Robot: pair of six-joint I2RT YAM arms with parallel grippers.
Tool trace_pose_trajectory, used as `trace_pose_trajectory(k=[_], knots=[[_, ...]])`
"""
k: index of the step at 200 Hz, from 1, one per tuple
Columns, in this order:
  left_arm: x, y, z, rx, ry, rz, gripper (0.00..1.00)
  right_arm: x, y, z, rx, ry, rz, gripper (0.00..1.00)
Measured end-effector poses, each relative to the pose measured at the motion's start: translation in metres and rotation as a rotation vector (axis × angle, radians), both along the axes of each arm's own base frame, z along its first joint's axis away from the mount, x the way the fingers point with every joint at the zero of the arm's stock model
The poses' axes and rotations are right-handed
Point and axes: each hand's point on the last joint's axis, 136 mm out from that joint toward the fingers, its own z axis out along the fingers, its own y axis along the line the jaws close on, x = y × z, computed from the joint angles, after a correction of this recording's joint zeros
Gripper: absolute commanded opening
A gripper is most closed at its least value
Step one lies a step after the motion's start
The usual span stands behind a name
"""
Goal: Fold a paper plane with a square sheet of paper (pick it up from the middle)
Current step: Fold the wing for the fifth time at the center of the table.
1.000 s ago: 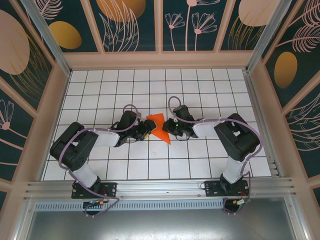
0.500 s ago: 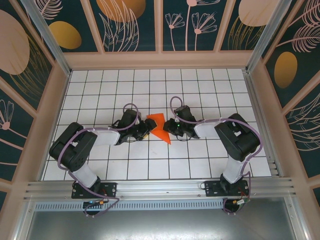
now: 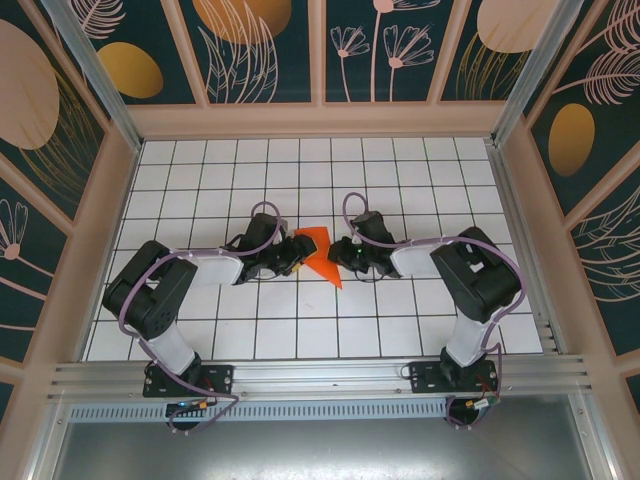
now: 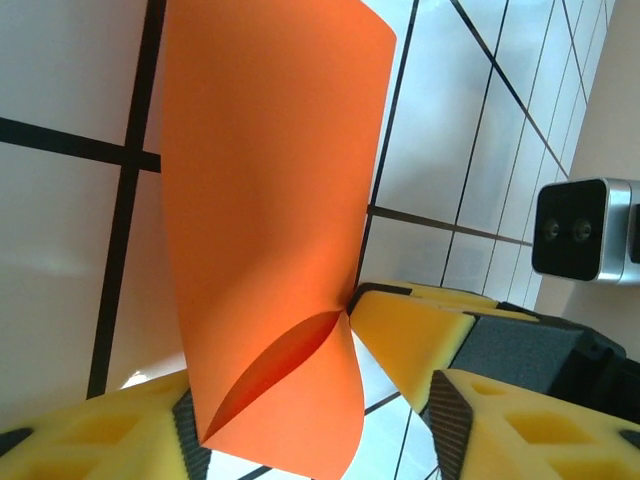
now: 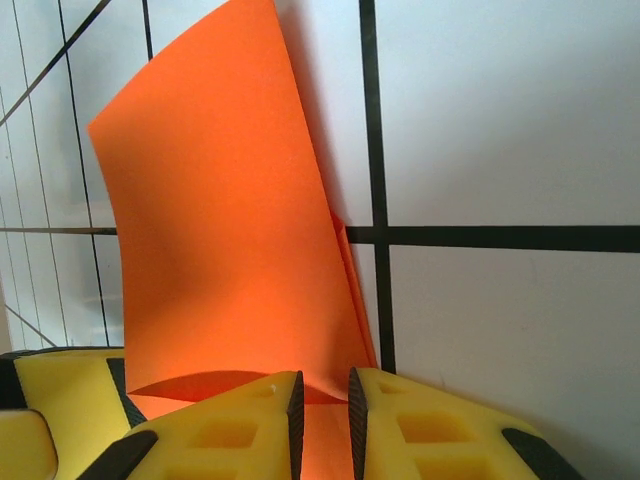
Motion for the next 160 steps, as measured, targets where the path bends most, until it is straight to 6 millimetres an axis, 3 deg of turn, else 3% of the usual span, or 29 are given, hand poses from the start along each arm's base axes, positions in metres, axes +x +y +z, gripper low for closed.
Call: trace_pose_trajectory(k=[45, 95, 136, 160], knots=[[-0.002, -0.003, 0.002, -0.012, -0.032, -0.036, 0.35, 0.000, -0.005, 0.002, 0.007, -0.004, 0.008, 0.26], [-0.008, -0.001, -0.002, -0.015, -0.025, -0.050, 0.06, 0.000, -0.014, 0.016, -0.031, -0.068, 0.049, 0.42], [-0.006, -0.003, 0.001, -0.026, -0.035, -0.045, 0.03, 0.006, -0.016, 0.049, -0.081, -0.244, 0.074, 0.62], [-0.006, -0.003, 0.001, -0.029, -0.029, -0.041, 0.03, -0.006, -0.012, 0.064, -0.153, -0.408, 0.126, 0.63]])
